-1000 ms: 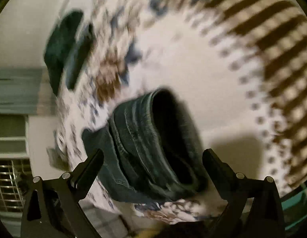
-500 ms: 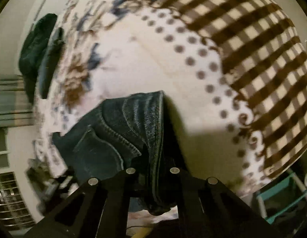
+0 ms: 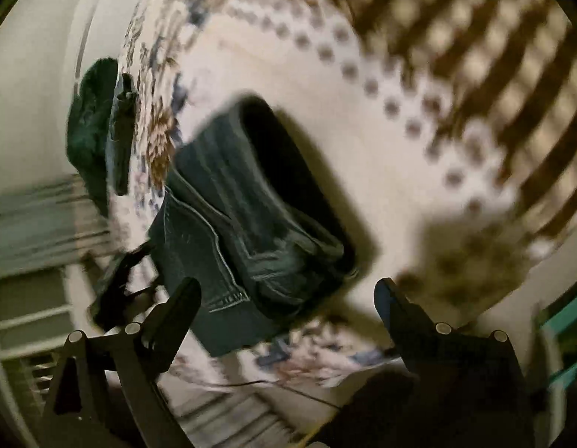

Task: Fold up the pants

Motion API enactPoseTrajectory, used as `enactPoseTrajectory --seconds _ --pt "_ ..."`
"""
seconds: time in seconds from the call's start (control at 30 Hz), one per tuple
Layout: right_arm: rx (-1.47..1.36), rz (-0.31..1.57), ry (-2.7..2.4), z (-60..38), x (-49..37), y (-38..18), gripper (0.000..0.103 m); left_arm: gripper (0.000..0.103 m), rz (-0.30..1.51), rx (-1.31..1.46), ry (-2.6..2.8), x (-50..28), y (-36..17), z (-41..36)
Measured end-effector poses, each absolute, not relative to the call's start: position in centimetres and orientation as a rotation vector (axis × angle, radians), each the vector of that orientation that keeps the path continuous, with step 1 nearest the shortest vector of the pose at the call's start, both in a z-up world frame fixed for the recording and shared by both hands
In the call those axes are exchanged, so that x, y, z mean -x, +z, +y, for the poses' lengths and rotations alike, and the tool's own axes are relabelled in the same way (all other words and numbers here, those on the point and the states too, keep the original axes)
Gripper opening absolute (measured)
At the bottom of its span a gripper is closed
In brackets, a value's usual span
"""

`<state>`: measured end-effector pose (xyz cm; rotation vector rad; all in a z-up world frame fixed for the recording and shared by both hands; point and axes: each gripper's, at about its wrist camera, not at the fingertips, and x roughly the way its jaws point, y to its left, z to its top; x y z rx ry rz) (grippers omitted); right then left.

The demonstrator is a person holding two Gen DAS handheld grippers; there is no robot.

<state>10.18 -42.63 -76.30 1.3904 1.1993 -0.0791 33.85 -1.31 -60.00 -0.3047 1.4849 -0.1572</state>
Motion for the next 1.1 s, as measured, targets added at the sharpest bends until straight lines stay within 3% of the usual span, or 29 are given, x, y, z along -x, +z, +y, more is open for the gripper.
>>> enactPoseTrajectory --seconds 0.17,0.4,0.53,0.57,0.6,0.63,0.67,0.7,0.73,0.83,1.1 --pt "-1.430 1.161 -0.027 -41.0 -11.8 -79.1 0.098 0.085 1.408 0.354 -0.200 -29.7 -56.4 1.2" --pt "-1.486 1.043 0.039 -39.8 -12.8 -80.5 0.100 0.085 1.507 0.529 -0.274 -22.8 -61.6 2.7" --pt "-1.496 1.025 0.022 -39.3 -13.2 -80.6 0.100 0.083 1.453 0.518 -0.285 -22.3 -61.3 1.7" --pt "-1.499 1.019 0.011 -39.3 -13.2 -80.5 0.096 0.058 1.442 0.498 -0.303 -22.2 -60.9 1.1" --pt "-1.499 1.019 -0.017 -39.2 -13.0 -80.3 0.092 0.050 1.433 0.474 -0.319 -22.1 -60.4 0.5" --pt "-1.497 1.023 -0.058 -39.2 -12.6 -80.2 0.074 0.044 1.423 0.443 -0.322 -21.9 -60.0 0.1" --pt "-1.499 1.022 -0.088 -39.2 -12.2 -80.1 0.060 0.031 1.414 0.421 -0.327 -21.7 -59.8 -0.2" --pt "-1.505 1.017 -0.109 -39.2 -11.8 -79.9 0.054 0.023 1.393 0.400 -0.333 -21.4 -58.9 -0.3" --pt "-1.509 1.011 -0.124 -39.1 -11.5 -79.6 0.046 0.021 1.382 0.385 -0.335 -21.3 -58.5 -0.3" --pt "-1.453 1.019 -0.142 -38.1 -11.4 -77.4 0.038 0.017 1.363 0.364 -0.326 -20.9 -56.3 -0.5" --pt "-1.370 1.039 -0.083 -37.9 -12.7 -70.3 0.033 0.016 1.326 0.363 -0.324 -20.9 -48.3 0.5"
